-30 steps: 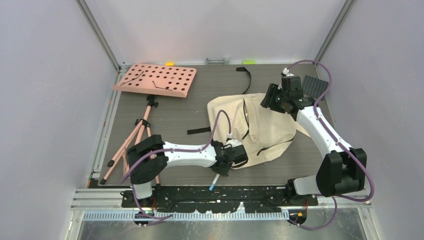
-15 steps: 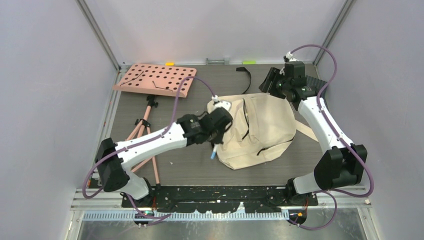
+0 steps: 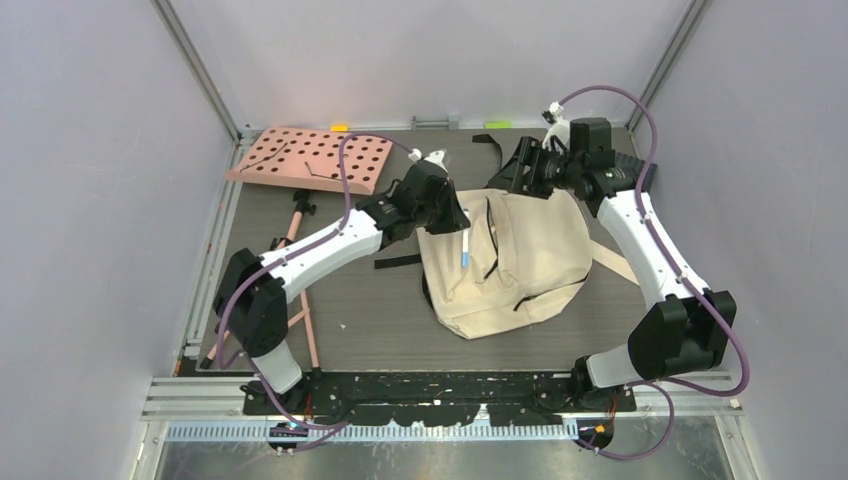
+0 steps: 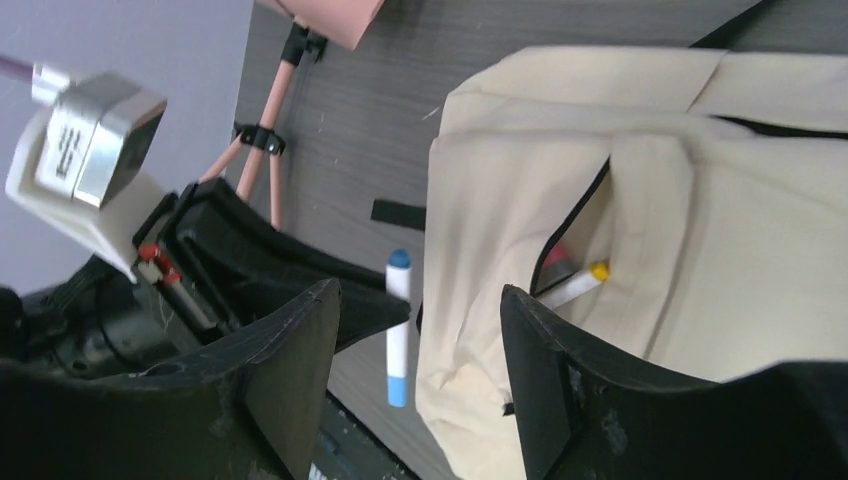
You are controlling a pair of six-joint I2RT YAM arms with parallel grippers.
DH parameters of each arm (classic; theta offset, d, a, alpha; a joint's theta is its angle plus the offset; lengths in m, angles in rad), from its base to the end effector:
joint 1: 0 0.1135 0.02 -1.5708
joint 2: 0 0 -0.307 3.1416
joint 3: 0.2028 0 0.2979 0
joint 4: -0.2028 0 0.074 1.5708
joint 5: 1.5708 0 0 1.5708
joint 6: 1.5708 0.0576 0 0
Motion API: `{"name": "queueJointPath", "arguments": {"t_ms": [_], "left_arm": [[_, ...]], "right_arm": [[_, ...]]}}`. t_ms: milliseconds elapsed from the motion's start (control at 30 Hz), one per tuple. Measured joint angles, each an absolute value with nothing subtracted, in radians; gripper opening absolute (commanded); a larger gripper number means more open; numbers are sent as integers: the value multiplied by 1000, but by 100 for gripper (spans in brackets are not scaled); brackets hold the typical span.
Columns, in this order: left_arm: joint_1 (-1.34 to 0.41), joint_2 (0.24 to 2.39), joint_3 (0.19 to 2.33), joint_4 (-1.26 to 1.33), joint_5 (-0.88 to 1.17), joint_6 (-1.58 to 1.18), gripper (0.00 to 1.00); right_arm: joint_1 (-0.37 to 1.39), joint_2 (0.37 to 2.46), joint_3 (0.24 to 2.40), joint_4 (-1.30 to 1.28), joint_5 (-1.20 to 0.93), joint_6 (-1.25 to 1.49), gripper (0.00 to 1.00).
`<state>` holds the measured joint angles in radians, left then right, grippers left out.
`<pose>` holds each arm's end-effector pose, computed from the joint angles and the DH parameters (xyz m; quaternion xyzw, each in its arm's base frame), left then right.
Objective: Pack the student bag
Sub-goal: Pick up the stationery from the center of the board.
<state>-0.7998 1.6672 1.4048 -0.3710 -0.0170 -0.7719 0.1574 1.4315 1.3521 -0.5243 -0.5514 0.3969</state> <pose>0.3164 -0.3242 0.3234 0.0086 0.8921 -0.3142 0.3246 0.3650 0.0885 0.3843 -0.0239 0.8609 0.3542 0.3644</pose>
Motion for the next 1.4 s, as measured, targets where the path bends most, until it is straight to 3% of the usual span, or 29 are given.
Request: {"name": "queueJointPath", "arguments": {"t_ms": [400, 867, 1400], "left_arm": [[-756, 1700, 1374, -144, 142, -974, 0], [-738, 1702, 1303, -74, 171, -1066, 0], [-724, 1715, 1282, -51, 197, -1074, 0]], "right_arm": [[219, 1434, 1222, -496, -692, 434, 64], [245, 1450, 1170, -446, -709, 451, 47], [255, 1430, 1159, -458, -648, 415, 50]]}}
